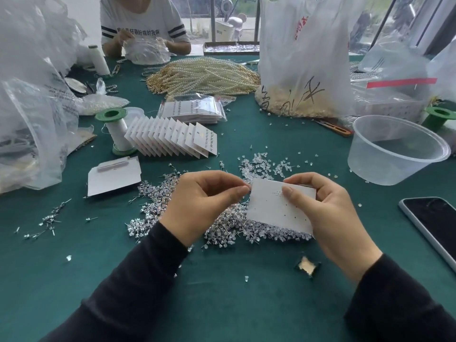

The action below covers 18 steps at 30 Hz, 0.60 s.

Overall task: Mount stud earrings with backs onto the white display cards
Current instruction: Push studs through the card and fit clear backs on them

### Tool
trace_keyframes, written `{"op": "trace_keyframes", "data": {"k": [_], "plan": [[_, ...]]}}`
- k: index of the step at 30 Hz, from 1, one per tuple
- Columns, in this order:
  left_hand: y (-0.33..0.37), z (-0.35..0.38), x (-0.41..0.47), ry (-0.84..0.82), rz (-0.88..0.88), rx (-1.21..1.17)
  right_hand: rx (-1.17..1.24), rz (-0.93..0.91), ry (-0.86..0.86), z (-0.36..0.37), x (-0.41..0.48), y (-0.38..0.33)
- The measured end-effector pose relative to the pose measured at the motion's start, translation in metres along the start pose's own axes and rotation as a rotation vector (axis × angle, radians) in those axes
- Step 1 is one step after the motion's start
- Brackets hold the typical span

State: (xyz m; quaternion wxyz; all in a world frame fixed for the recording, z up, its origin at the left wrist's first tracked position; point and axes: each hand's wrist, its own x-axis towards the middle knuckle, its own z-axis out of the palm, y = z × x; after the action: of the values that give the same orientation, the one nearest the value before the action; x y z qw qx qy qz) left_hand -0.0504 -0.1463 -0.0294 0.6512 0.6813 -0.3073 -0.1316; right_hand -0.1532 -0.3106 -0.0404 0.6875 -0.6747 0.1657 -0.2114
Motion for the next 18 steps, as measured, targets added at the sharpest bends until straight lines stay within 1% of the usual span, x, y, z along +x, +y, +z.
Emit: {"op": "trace_keyframes", "data": {"k": [1,2,6,9,15,17,18], "plan": [[0.001,0.004,-0.001,0.025,0.027,-0.04,0.045,0.015,-0.004,0.003,-0.001,-0.001],[0.0,0.006,-0.001,0.052,0.063,-0.023,0.089,0.03,-0.007,0.005,-0.003,-0.002],[-0.002,0.011,-0.001,0.104,0.136,0.179,0.161,0.056,-0.029,0.011,-0.008,-0.006],[0.0,0.011,-0.002,0.14,0.142,0.148,0.208,0.095,-0.042,0.01,-0.008,-0.008],[0.0,0.015,-0.006,0.165,0.149,0.167,0.327,0.161,-0.076,0.011,-0.006,-0.011],[0.0,0.015,-0.006,0.16,0.204,0.239,0.351,0.173,-0.072,0.011,-0.006,-0.011],[-0.001,0.014,-0.005,0.148,0.271,0.315,0.354,0.178,-0.063,0.011,-0.005,-0.011]]}}
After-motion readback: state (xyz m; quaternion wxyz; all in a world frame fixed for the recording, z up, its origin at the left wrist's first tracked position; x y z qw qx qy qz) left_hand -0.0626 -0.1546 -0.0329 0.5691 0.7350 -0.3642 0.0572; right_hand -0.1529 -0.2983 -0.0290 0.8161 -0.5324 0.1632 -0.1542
